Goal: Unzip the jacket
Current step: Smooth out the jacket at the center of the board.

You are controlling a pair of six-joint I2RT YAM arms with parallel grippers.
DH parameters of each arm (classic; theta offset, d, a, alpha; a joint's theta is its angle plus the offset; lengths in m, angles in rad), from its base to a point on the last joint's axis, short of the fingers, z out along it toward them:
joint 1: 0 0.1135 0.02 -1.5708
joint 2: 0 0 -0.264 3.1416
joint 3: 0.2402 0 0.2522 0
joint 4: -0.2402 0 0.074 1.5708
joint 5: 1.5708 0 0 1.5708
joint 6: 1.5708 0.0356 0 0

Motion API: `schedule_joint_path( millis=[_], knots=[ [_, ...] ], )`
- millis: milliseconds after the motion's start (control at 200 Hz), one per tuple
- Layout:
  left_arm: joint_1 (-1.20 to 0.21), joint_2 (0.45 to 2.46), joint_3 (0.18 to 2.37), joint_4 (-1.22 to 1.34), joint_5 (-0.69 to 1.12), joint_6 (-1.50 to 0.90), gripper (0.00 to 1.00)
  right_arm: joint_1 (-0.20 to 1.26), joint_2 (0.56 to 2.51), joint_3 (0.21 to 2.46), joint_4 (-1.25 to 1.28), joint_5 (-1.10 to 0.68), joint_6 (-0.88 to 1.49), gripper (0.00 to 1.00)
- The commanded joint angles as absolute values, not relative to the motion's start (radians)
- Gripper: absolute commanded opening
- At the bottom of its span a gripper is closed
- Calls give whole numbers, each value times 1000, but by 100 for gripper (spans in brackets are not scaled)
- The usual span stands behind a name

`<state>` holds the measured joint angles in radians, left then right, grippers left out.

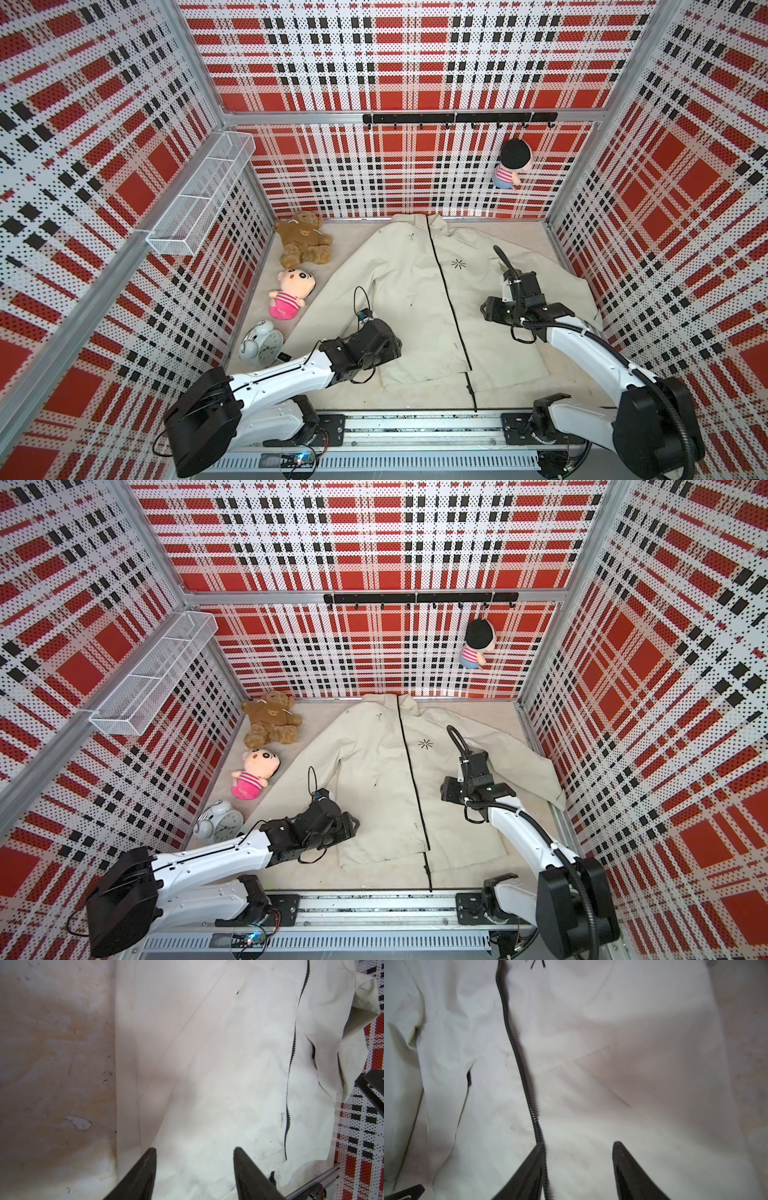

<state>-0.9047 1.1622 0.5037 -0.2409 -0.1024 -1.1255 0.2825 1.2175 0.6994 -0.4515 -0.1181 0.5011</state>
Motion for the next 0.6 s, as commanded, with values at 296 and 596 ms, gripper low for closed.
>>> schedule_joint_path(
  millis=[296, 596],
  knots=[
    [-940, 1265, 512, -235, -42, -1135, 64, 405, 1398, 667, -266, -134, 604, 46],
    [-958, 1249, 506, -287, -40, -1145, 63, 405, 1434, 666, -250, -113, 607, 44]
  ],
)
